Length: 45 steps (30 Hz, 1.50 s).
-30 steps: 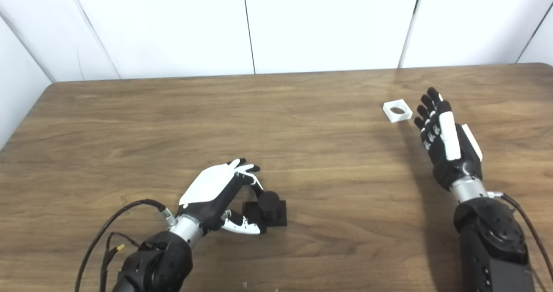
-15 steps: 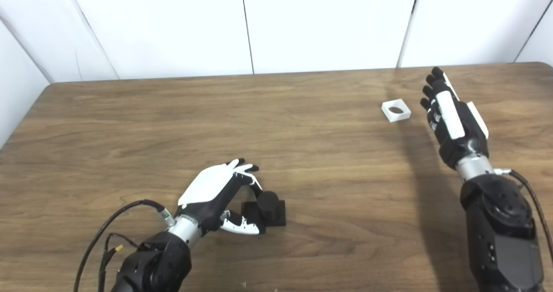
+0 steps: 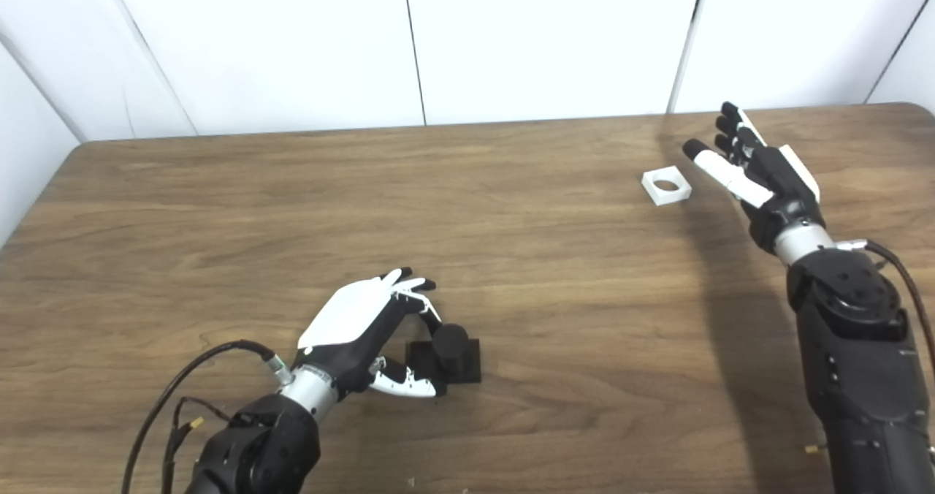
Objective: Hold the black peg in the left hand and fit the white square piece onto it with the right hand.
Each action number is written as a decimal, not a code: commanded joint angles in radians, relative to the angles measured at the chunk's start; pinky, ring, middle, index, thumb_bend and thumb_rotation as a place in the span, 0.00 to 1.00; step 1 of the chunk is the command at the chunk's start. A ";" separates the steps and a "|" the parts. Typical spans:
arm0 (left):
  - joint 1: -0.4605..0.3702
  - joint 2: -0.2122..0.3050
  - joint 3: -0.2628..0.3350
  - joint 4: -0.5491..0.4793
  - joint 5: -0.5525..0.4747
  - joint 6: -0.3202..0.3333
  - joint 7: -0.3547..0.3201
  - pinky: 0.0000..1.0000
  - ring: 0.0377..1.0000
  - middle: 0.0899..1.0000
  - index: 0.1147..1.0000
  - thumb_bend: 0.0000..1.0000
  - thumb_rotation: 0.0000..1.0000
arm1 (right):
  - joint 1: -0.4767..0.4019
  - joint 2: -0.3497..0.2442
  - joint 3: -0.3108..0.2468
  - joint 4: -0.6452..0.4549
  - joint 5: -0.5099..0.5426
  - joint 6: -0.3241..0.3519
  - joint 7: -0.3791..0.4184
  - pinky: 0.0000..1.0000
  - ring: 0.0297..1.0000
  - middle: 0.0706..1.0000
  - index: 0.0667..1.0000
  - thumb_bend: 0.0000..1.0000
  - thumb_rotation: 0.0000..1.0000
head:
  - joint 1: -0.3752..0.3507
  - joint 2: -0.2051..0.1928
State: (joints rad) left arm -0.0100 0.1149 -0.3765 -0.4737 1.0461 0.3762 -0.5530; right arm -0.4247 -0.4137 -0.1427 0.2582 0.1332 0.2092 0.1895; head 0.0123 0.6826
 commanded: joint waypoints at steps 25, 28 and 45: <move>0.003 0.013 0.012 0.009 0.016 0.001 -0.011 0.98 1.00 0.91 0.42 0.52 0.06 | -0.231 -0.220 0.292 0.125 -0.436 -0.060 0.073 1.00 1.00 1.00 0.86 0.81 0.29 | -0.010 -0.004; 0.003 0.012 0.011 0.011 0.018 -0.001 -0.009 0.99 1.00 0.91 0.42 0.52 0.06 | -0.249 -0.240 0.328 0.127 -0.475 -0.077 0.102 0.99 1.00 1.00 0.84 0.80 0.27 | -0.012 -0.003; 0.008 0.007 0.008 0.013 0.017 0.000 0.000 0.99 1.00 0.91 0.42 0.52 0.06 | -0.347 -0.263 0.449 0.169 -0.654 -0.070 0.212 1.00 1.00 1.00 0.80 0.82 0.26 | -0.013 -0.003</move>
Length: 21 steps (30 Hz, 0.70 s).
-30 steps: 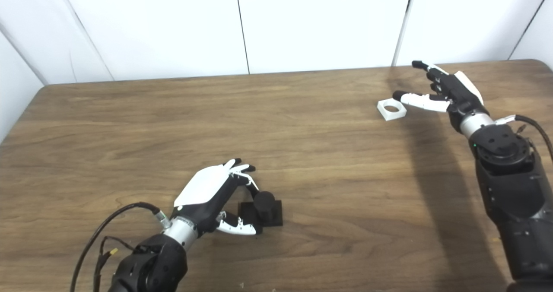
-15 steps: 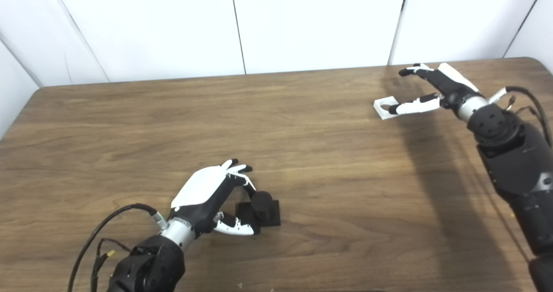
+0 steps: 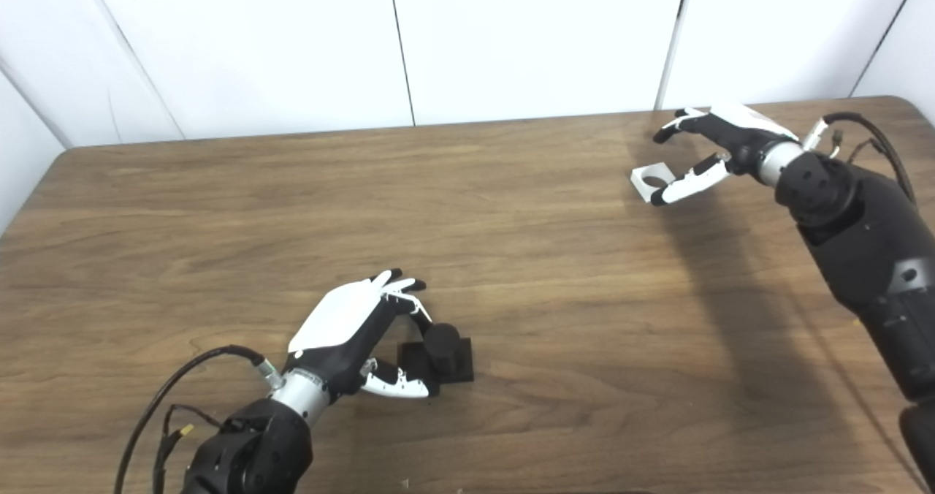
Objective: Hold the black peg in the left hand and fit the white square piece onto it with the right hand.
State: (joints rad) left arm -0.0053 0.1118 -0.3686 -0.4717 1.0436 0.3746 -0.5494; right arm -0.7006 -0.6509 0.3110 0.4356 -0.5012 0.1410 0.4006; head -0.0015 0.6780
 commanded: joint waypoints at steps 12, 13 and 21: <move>0.009 -0.001 -0.012 0.004 0.035 0.006 -0.011 0.98 1.00 0.91 0.42 0.52 0.06 | -0.129 0.005 0.039 0.068 -0.095 -0.026 0.000 1.00 1.00 1.00 0.82 0.81 0.22 | 0.005 0.005; 0.009 -0.001 -0.012 0.005 0.035 0.006 -0.009 0.98 1.00 0.91 0.42 0.52 0.06 | -0.135 0.006 0.045 0.080 -0.101 -0.031 -0.001 1.00 1.00 1.00 0.82 0.81 0.22 | 0.005 0.005; 0.013 -0.005 -0.008 0.008 0.028 0.004 0.002 0.99 1.00 0.91 0.42 0.52 0.06 | -0.174 0.009 0.089 0.130 -0.154 -0.042 0.007 1.00 1.00 1.00 0.82 0.82 0.22 | 0.007 0.005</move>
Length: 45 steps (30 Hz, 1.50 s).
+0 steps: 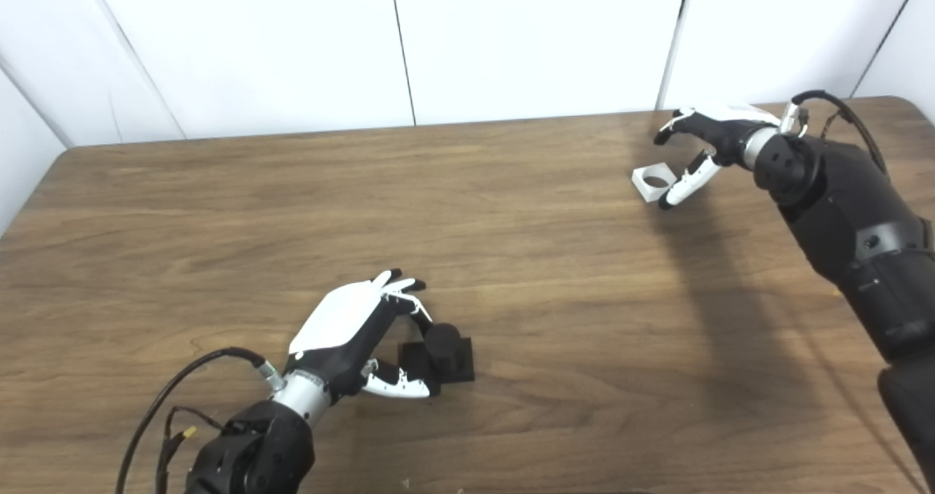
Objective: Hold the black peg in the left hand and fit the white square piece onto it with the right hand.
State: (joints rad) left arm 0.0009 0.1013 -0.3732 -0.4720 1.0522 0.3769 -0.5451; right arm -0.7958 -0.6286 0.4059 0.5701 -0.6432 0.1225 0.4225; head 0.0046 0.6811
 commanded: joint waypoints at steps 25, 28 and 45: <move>0.003 -0.013 -0.012 0.011 0.038 0.011 -0.005 0.99 1.00 0.91 0.42 0.52 0.06 | -0.148 0.013 0.070 0.096 -0.098 -0.057 0.001 1.00 1.00 0.99 0.81 0.83 0.27 | 0.008 0.006; 0.004 -0.018 -0.011 0.011 0.038 0.008 -0.002 0.99 1.00 0.91 0.42 0.52 0.06 | -0.155 0.016 0.080 0.105 -0.107 -0.060 0.005 1.00 1.00 0.99 0.81 0.82 0.27 | 0.008 0.007; -0.005 -0.030 -0.010 0.012 0.053 0.014 -0.015 0.99 1.00 0.91 0.43 0.52 0.06 | -0.190 0.024 0.131 0.159 -0.133 -0.088 0.042 1.00 1.00 0.99 0.77 0.82 0.26 | 0.012 0.011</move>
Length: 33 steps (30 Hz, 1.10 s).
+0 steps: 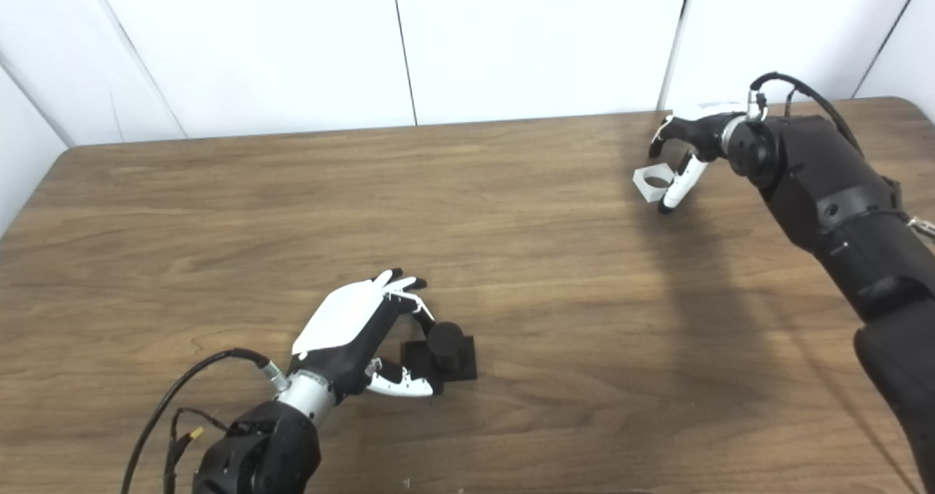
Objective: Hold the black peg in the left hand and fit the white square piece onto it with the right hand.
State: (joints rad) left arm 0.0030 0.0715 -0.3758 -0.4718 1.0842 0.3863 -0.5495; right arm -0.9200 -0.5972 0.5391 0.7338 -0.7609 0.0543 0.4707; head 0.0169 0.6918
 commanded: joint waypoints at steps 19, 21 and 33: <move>-0.014 0.000 0.001 0.011 0.018 0.002 -0.014 1.00 1.00 0.91 0.42 0.52 0.06 | -0.089 0.008 0.032 0.040 -0.040 -0.021 0.001 1.00 1.00 0.99 0.73 0.80 0.29 | 0.001 0.003; -0.016 0.000 0.002 0.010 0.019 0.005 -0.017 1.00 1.00 0.91 0.42 0.52 0.06 | -0.088 0.008 0.032 0.040 -0.040 -0.024 -0.001 1.00 1.00 0.99 0.73 0.80 0.29 | 0.001 0.003; -0.022 -0.008 0.011 0.005 0.016 0.016 -0.029 1.00 1.00 0.92 0.42 0.52 0.06 | -0.086 0.007 0.035 0.033 -0.050 -0.028 0.004 1.00 1.00 1.00 0.72 0.80 0.28 | -0.001 0.005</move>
State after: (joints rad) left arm -0.0041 0.0622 -0.3634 -0.4718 1.0900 0.4036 -0.5698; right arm -0.9574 -0.5788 0.5753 0.7765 -0.8033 0.0391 0.4705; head 0.0154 0.6964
